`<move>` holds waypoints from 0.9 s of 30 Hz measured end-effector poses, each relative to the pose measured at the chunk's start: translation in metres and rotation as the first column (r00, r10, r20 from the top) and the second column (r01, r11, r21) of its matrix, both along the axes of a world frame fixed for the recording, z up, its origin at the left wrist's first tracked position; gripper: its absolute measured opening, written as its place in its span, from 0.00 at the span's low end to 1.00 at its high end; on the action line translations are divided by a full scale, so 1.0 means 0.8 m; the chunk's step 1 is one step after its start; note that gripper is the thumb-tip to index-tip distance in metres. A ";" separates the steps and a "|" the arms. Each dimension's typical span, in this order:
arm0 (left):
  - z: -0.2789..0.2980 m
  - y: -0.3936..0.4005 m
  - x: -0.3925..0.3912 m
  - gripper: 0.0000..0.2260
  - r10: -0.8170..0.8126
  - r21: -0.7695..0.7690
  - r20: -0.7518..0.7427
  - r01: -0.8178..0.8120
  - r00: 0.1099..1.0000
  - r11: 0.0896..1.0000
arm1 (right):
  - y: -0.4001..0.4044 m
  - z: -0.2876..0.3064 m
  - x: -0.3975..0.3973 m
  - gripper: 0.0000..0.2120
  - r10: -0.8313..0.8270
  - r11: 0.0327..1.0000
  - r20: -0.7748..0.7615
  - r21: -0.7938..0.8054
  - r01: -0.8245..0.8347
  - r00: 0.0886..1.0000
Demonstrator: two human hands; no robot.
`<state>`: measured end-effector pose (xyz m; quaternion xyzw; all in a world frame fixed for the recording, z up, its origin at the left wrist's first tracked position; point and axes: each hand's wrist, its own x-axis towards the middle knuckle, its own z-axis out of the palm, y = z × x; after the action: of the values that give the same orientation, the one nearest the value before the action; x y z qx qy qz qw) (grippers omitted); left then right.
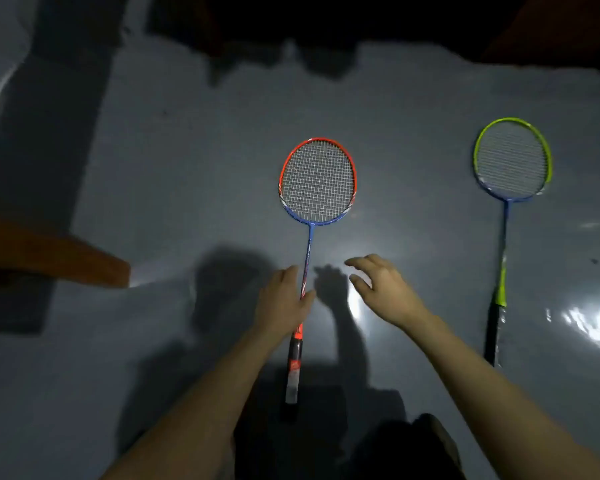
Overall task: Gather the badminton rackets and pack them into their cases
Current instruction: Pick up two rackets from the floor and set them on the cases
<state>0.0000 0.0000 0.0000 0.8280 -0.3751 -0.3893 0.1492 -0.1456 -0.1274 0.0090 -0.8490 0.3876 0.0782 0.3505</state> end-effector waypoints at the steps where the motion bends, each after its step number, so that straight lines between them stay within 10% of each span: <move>1: -0.028 0.000 -0.001 0.23 0.011 -0.003 0.014 -0.011 1.000 1.000 | -0.003 -0.033 0.006 0.15 0.042 0.999 0.005 -0.027 -0.042 0.999; 11: -0.236 0.009 -0.020 0.19 0.106 -0.119 0.279 -0.075 0.954 0.990 | -0.018 -0.254 0.079 0.22 0.412 0.825 -0.127 -0.369 -0.429 0.902; 27: -0.205 -0.115 -0.133 0.14 0.227 -0.509 -0.053 -0.222 0.972 0.832 | -0.073 -0.217 -0.122 0.20 -0.186 0.936 0.145 -0.275 0.220 0.972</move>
<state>-0.1061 -0.0923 -0.1642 0.7987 -0.3657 -0.2515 0.4062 -0.2431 -0.1858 -0.1647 -0.8496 0.4594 -0.0655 0.2508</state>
